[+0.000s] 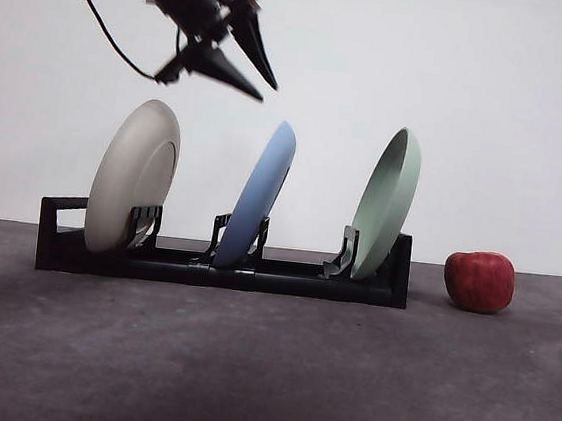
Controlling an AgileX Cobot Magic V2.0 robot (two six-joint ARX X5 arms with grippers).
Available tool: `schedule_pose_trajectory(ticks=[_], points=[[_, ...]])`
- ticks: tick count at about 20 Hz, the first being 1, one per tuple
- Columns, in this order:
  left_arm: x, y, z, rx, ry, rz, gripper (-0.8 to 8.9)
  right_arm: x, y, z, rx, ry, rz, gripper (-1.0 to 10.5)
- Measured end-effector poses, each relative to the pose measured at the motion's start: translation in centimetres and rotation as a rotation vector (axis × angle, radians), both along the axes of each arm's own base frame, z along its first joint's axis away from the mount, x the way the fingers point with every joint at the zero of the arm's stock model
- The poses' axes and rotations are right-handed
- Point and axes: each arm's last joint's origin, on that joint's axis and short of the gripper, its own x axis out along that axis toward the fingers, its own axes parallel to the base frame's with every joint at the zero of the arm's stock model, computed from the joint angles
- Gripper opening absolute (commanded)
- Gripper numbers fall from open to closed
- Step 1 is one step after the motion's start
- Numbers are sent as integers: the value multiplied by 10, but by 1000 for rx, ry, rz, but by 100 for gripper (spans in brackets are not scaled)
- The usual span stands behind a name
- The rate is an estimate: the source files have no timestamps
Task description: Take the blue plate from the plate rack,put the plate on the table,take the apple from the table,put the apple in the plate
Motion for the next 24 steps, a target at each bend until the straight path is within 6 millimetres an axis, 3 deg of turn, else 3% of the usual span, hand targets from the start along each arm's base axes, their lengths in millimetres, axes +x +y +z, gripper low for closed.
schedule_pose_trajectory(ticks=[2, 11, 19, 22, 24], points=[[2, -8, -8, 30, 7, 7, 260, 0, 0, 0, 0, 5, 1, 0], [-8, -38, -10, 174, -81, 63, 259, -2, -1, -2, -40, 20, -8, 0], [-2, -44, -22, 209, -80, 75, 241, -2, -1, -2, -41, 21, -7, 0], [-3, -44, -22, 213, -83, 72, 126, -2, -1, -2, -41, 20, -7, 0], [-3, -44, -22, 214, -86, 70, 117, -2, -1, -2, -51, 20, -14, 0]])
